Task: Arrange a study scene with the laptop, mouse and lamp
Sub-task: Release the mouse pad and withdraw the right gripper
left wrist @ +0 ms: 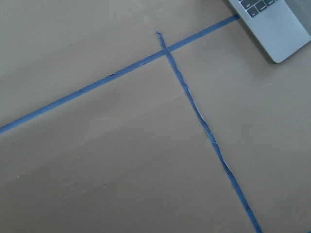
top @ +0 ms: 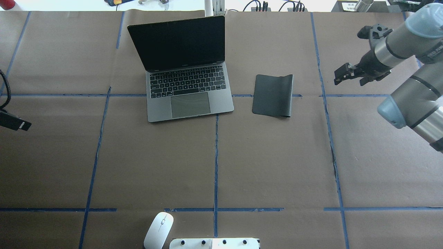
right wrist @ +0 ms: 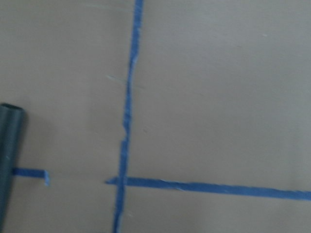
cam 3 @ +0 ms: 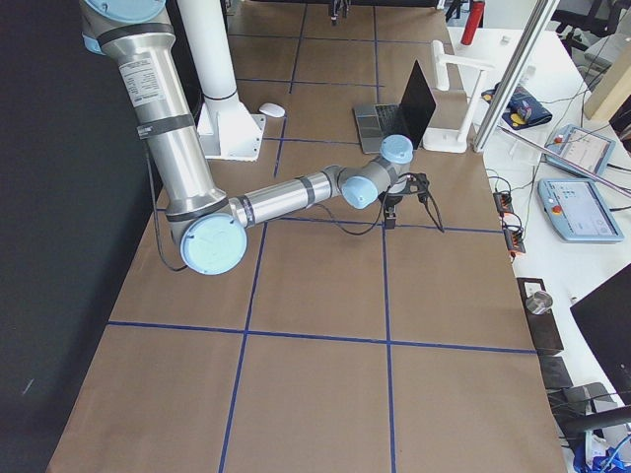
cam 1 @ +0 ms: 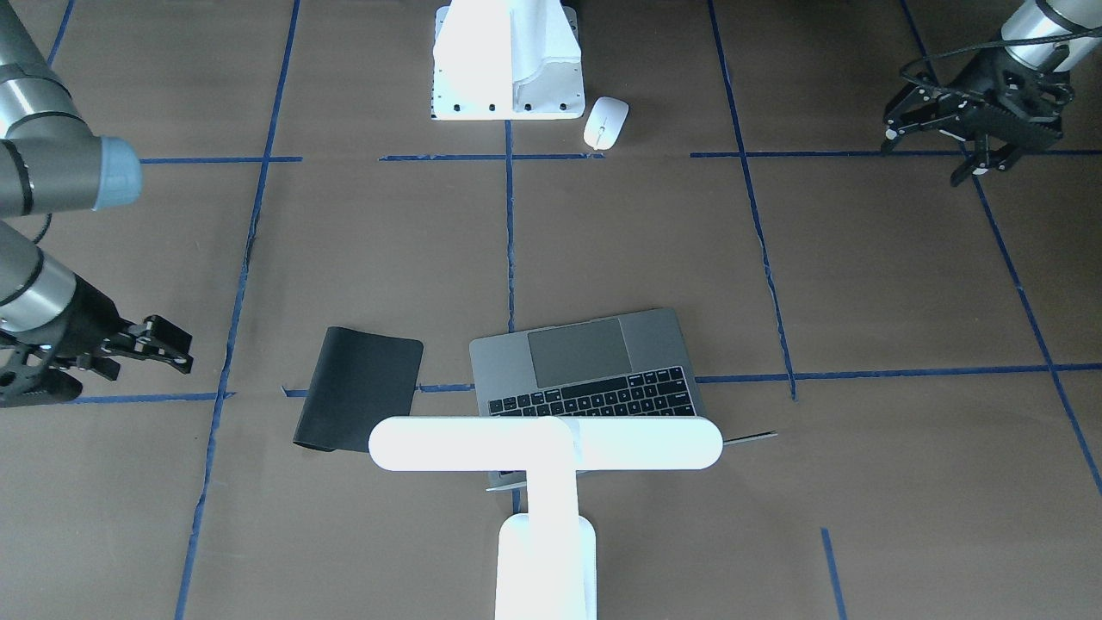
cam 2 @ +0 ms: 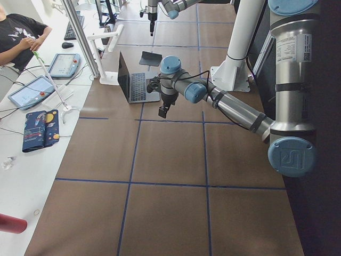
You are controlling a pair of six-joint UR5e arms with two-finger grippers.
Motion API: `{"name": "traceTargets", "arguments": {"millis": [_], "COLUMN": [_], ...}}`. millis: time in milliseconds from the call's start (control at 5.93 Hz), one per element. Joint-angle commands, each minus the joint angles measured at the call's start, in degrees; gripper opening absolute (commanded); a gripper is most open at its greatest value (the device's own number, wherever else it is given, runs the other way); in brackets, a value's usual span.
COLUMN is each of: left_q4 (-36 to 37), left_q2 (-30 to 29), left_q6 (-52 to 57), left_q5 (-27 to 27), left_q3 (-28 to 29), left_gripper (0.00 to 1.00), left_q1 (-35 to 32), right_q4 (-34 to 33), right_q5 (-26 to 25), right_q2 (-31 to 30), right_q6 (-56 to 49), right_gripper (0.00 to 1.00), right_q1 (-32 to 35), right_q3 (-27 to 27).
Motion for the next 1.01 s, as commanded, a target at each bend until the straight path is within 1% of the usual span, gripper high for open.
{"name": "traceTargets", "arguments": {"millis": [0,169,337,506,675,843], "left_q4": [-3.0,-7.0,-7.6,-7.6,-7.7,-7.6], "left_q2": [0.0,-0.1,-0.2,-0.3,-0.3,-0.5], "left_q6": [-11.6,-19.4,-24.1,-29.4,-34.9,-39.8], "left_q5": [7.8,12.7,19.4,26.0,33.7,39.3], "left_q3": [-3.1,-3.2,-4.7,-5.3,-5.4,-5.4], "left_gripper": [1.0,1.0,1.0,1.0,1.0,1.0], "left_q1": [10.6,17.2,24.3,31.7,39.6,47.1], "right_q4": [-7.4,-10.6,-10.7,-10.7,-10.0,-10.1], "right_q5": [1.7,2.4,2.5,2.6,2.7,3.1], "right_q2": [-12.8,-19.0,-25.3,-29.5,-33.0,-33.2], "right_q6": [-19.6,-28.5,-36.4,-43.8,-46.0,-45.9], "right_gripper": [1.0,1.0,1.0,1.0,1.0,1.0], "right_q1": [7.7,11.9,16.5,21.0,24.6,25.4], "right_q3": [9.5,13.5,15.2,14.9,15.2,15.2]}}
